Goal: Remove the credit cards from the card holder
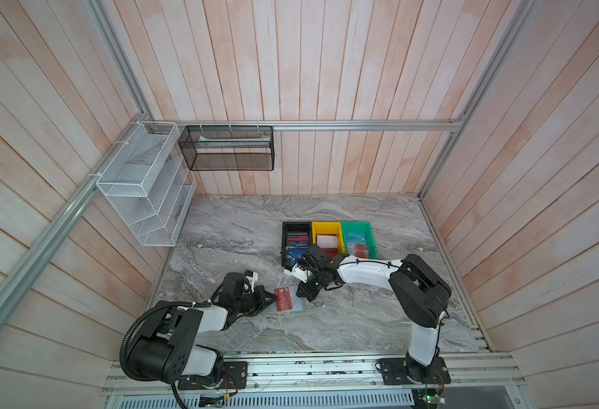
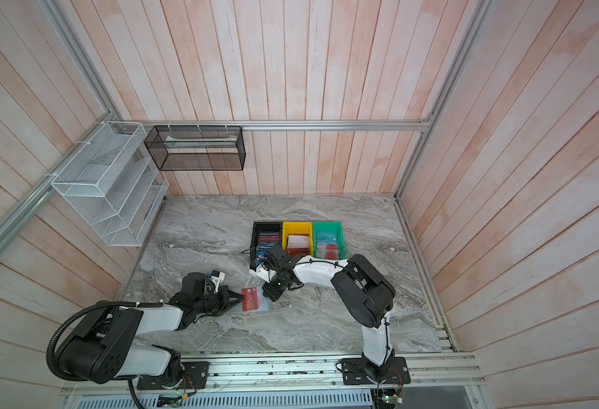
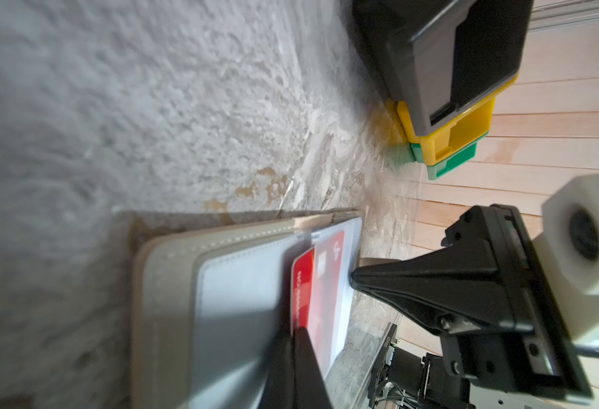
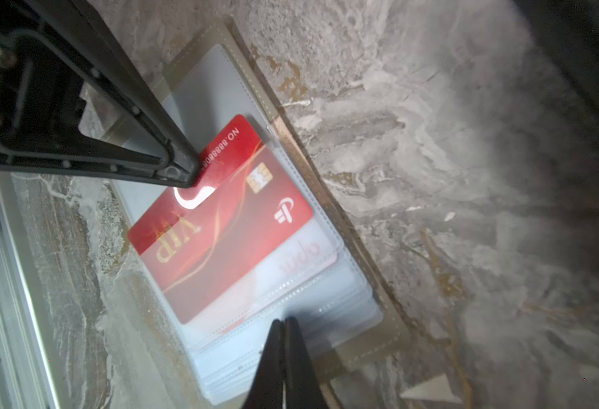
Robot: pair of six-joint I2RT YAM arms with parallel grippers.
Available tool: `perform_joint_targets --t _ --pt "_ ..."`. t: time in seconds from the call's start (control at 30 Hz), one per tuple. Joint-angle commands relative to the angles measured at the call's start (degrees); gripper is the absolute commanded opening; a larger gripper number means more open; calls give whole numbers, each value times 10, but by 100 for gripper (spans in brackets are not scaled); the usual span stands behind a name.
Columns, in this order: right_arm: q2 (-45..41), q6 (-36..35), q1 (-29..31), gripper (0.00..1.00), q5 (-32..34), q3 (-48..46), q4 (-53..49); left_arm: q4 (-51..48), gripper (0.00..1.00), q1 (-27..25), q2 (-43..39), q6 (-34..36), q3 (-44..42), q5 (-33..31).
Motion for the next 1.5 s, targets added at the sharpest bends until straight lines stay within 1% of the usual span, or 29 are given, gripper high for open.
perform_joint_targets --t 0.0,0.13,0.23,0.3,0.4,0.53,0.6,0.63,0.67,0.73,0.77,0.83,0.93,1.07,1.13,1.23,1.37,1.47 --pt "17 6 1 8 13 -15 -38 -109 0 7 -28 22 7 -55" --pt "11 8 1 9 7 -4 -56 -189 0 9 -87 36 21 -79" --pt "-10 12 0 14 -2 14 -74 -238 0 11 -144 35 26 -97" --pt "-30 14 -5 19 -22 22 -80 -253 0 13 -183 29 28 -98" --pt "-61 22 -23 25 -67 38 -90 -260 0 15 -240 13 33 -90" --pt "-112 29 -65 33 -165 32 -69 -268 0 17 -287 1 41 -87" --pt "-135 51 -92 37 -223 13 -29 -222 0 17 -300 -12 30 -69" --pt "-144 69 -109 38 -269 0 -5 -175 0 17 -305 -29 15 -57" --pt "-148 89 -125 39 -317 -12 23 -115 0 17 -309 -52 -3 -47" --pt "-147 127 -146 40 -382 -29 68 18 0 16 -305 -103 -38 -32" --pt "-144 143 -150 40 -399 -35 89 80 0 16 -299 -125 -54 -31" --pt "-133 148 -151 41 -411 -36 102 141 0 12 -283 -141 -62 -37" --pt "-108 156 -150 41 -415 -30 116 175 0 0 -265 -130 -52 -44" --pt "-73 182 -149 41 -440 -18 150 228 0 -17 -251 -132 -46 -62" --pt "-57 184 -146 41 -440 -6 153 241 0 -23 -248 -131 -43 -68" --pt "-39 191 -142 41 -448 10 158 237 0 -31 -247 -130 -42 -84" --pt "-25 200 -133 41 -453 22 169 251 0 -35 -238 -134 -45 -84" --pt "-16 203 -123 41 -460 27 173 244 0 -38 -227 -136 -41 -90"
